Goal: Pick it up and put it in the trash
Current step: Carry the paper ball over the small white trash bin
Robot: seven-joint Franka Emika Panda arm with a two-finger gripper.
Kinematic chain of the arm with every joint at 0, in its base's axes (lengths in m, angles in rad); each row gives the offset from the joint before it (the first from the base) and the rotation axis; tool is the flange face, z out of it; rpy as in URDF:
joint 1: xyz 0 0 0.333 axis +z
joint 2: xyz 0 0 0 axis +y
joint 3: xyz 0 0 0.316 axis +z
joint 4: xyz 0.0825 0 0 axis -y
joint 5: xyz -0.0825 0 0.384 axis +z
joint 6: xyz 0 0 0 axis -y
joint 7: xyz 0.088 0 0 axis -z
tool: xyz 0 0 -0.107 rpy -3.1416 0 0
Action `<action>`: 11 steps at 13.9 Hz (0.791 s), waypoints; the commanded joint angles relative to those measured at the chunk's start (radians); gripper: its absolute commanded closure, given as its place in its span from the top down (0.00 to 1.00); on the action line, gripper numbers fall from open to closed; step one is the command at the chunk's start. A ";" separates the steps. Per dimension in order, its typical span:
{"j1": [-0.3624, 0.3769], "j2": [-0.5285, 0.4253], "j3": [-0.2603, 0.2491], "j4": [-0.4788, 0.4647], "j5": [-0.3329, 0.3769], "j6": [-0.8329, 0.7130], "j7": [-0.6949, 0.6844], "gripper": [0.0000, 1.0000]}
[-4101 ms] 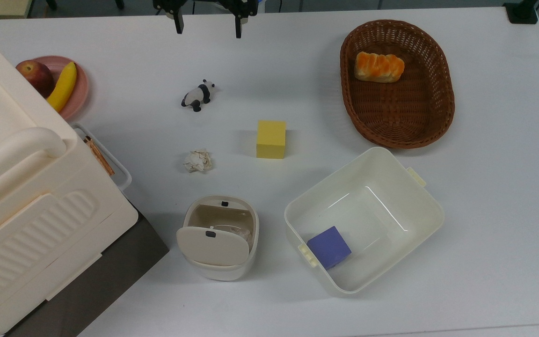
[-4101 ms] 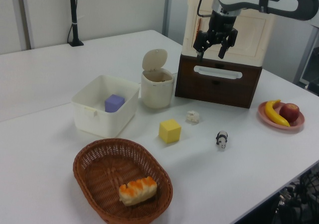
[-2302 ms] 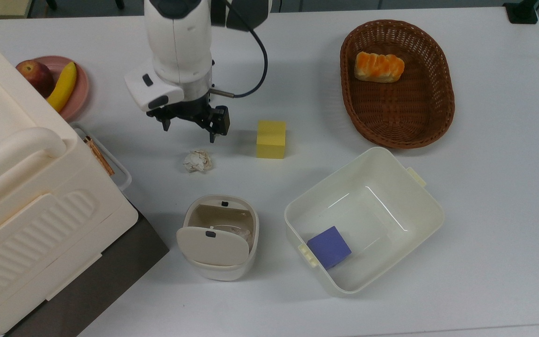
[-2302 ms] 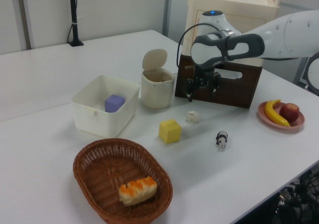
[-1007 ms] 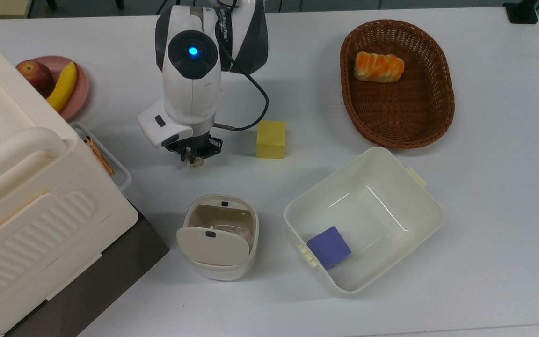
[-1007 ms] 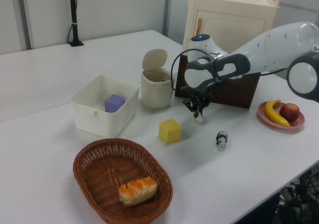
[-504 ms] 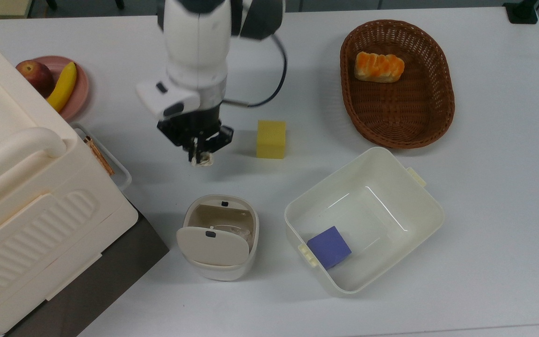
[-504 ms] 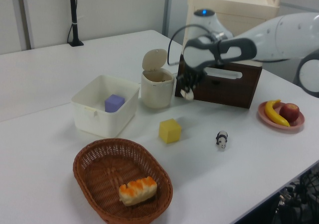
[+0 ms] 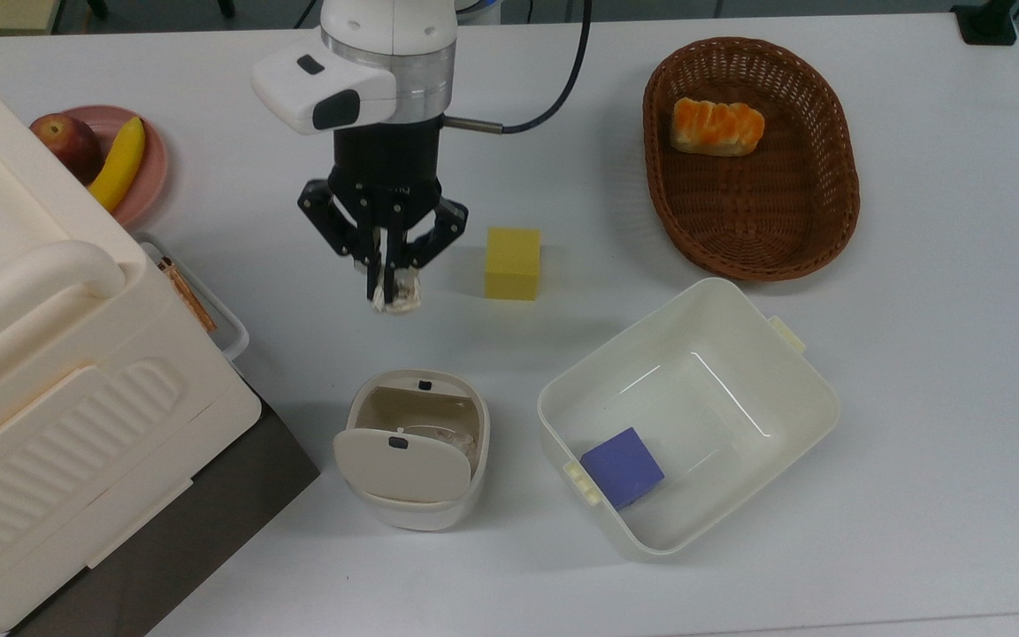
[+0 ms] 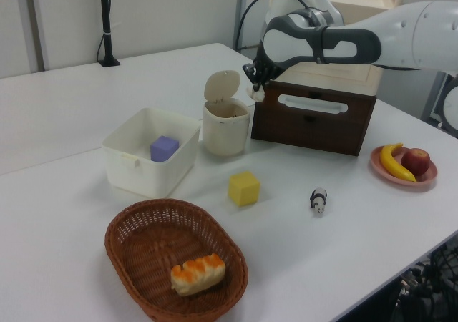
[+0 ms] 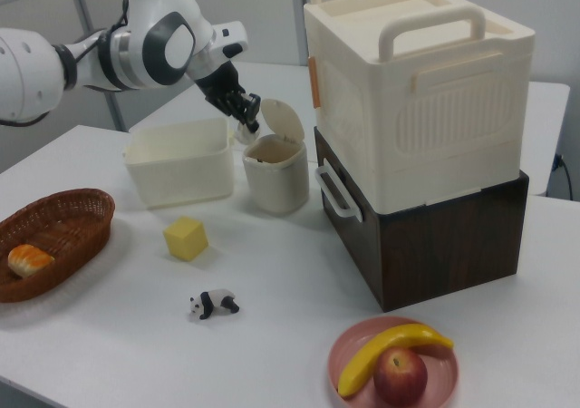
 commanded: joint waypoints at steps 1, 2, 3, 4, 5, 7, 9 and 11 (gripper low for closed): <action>0.023 0.097 -0.001 0.047 -0.006 0.164 0.000 0.00; 0.027 0.116 -0.002 0.047 -0.014 0.218 0.000 0.00; 0.032 0.128 -0.001 0.047 -0.031 0.249 0.001 0.00; 0.034 0.142 -0.002 0.048 -0.033 0.270 0.003 0.00; 0.034 0.144 -0.002 0.048 -0.033 0.292 0.003 0.00; 0.032 0.161 -0.004 0.048 -0.034 0.312 0.003 0.00; 0.031 0.162 -0.012 0.045 -0.034 0.317 0.001 0.00; 0.028 0.165 -0.015 0.041 -0.034 0.317 0.001 0.58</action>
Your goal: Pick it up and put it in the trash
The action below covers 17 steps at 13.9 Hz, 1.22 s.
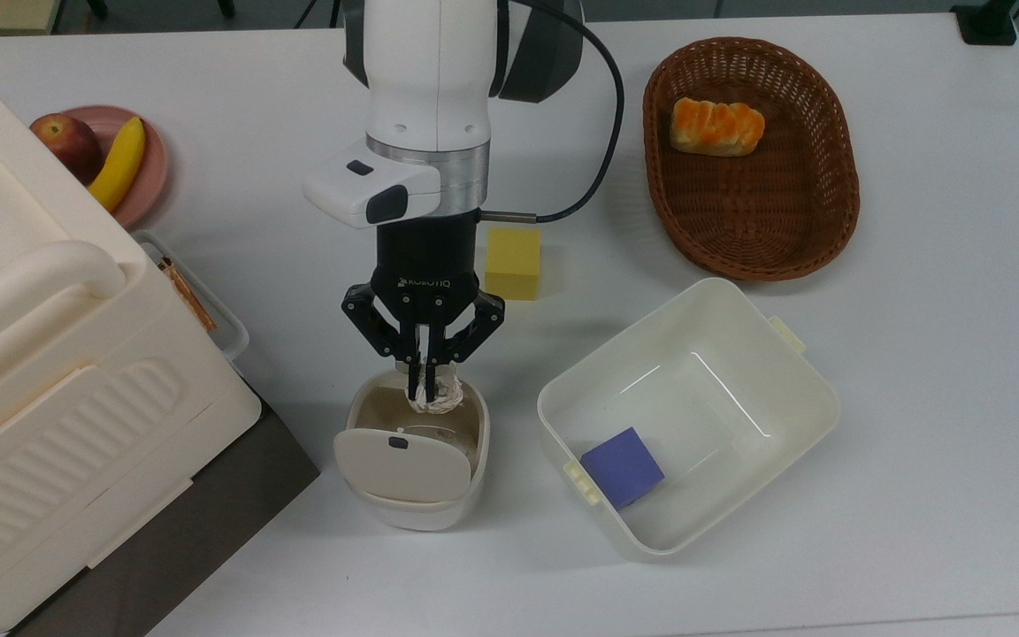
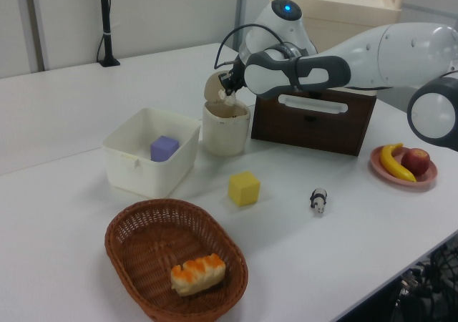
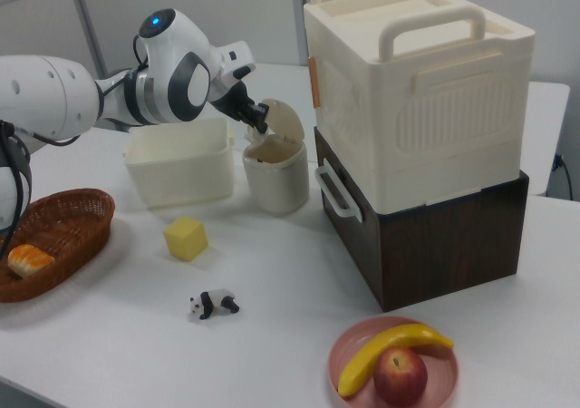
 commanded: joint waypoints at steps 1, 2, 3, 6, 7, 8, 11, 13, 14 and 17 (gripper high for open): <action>0.002 0.018 -0.012 0.015 -0.023 0.015 0.000 1.00; 0.002 0.019 -0.012 0.013 -0.044 0.015 0.000 1.00; 0.002 0.019 -0.012 0.012 -0.067 0.015 0.001 1.00; 0.001 0.012 -0.009 0.012 -0.074 0.012 0.008 1.00; -0.001 -0.001 -0.006 0.007 -0.066 0.005 0.009 1.00; -0.001 -0.035 -0.006 -0.025 -0.065 -0.018 0.011 1.00; 0.004 -0.157 -0.003 -0.077 -0.063 -0.286 0.008 1.00; 0.011 -0.236 0.006 -0.085 -0.049 -0.514 0.014 1.00; 0.013 -0.288 0.011 -0.094 -0.007 -0.623 0.005 1.00; 0.015 -0.433 0.003 -0.222 0.081 -0.690 -0.031 1.00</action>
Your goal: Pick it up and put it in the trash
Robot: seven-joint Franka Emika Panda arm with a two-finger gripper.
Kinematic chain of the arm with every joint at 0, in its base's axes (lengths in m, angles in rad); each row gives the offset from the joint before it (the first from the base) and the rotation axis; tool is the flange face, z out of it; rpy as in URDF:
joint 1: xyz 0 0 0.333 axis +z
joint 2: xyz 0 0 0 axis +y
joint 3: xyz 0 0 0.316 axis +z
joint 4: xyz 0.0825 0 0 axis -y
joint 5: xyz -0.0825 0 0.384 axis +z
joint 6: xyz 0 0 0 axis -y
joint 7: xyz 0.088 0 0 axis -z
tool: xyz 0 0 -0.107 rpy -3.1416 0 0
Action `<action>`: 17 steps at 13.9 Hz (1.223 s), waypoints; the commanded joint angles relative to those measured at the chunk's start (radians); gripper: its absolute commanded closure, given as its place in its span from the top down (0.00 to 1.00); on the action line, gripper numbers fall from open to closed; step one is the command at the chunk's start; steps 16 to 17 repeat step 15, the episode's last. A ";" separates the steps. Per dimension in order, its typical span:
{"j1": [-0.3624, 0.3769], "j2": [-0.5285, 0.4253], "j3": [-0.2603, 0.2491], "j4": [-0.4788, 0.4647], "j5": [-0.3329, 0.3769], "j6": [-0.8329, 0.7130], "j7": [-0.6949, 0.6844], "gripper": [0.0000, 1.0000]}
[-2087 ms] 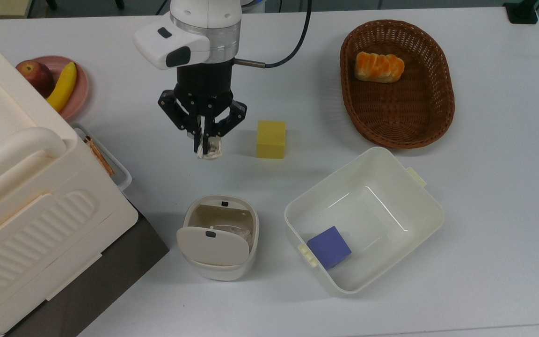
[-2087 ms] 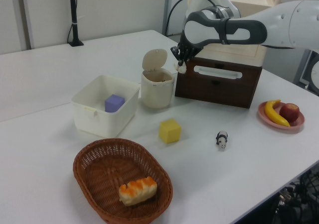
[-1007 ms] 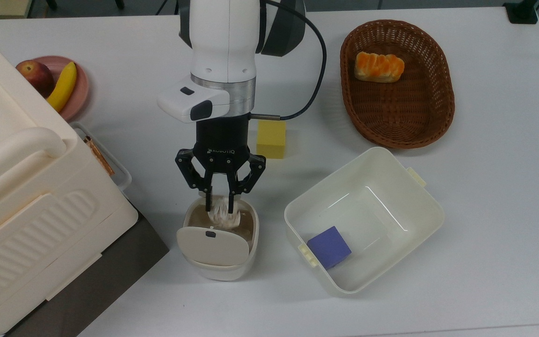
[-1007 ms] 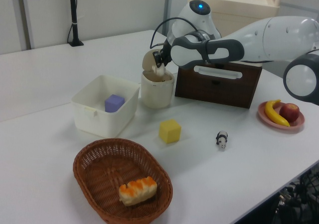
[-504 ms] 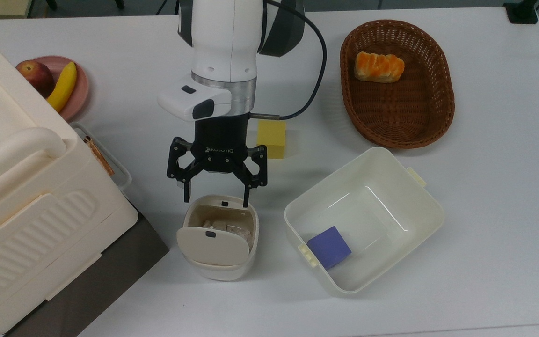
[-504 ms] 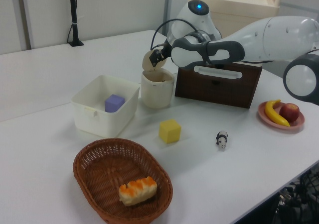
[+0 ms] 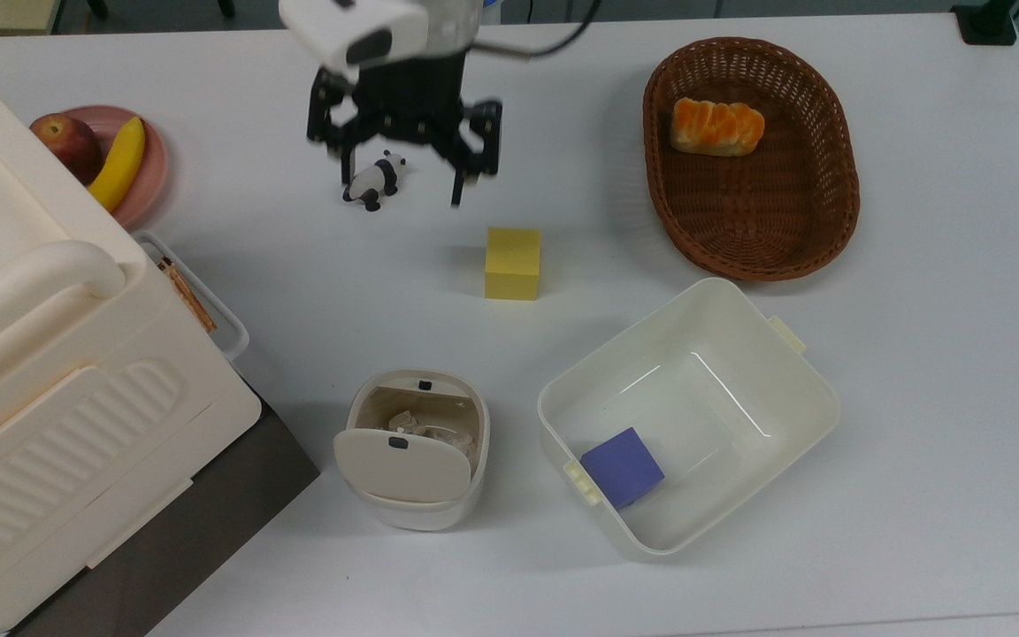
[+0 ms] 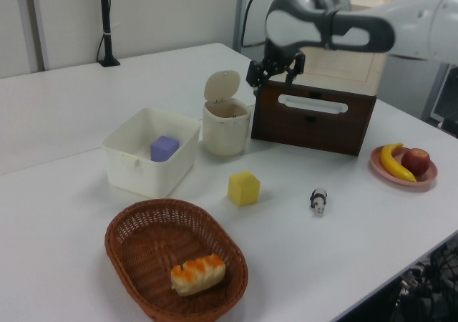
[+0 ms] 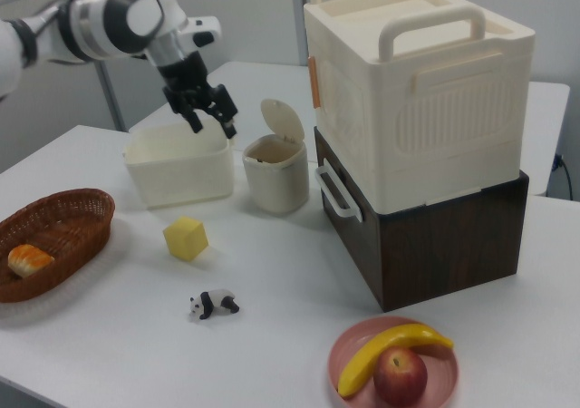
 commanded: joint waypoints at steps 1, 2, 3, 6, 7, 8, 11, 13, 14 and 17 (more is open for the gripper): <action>0.013 -0.193 -0.011 -0.225 0.056 -0.027 -0.033 1.00; 0.014 -0.204 -0.011 -0.235 0.065 -0.036 -0.033 1.00; 0.027 -0.207 -0.013 -0.237 0.073 -0.080 -0.033 1.00; 0.047 -0.228 -0.050 -0.238 0.150 -0.162 -0.121 1.00; 0.048 -0.230 -0.070 -0.235 0.170 -0.181 -0.158 1.00; 0.054 -0.235 -0.082 -0.232 0.174 -0.191 -0.181 1.00; 0.086 -0.241 -0.120 -0.230 0.176 -0.191 -0.188 1.00; 0.086 -0.239 -0.120 -0.229 0.176 -0.191 -0.188 1.00; 0.086 -0.239 -0.120 -0.227 0.176 -0.192 -0.188 1.00; 0.086 -0.239 -0.122 -0.226 0.176 -0.192 -0.188 1.00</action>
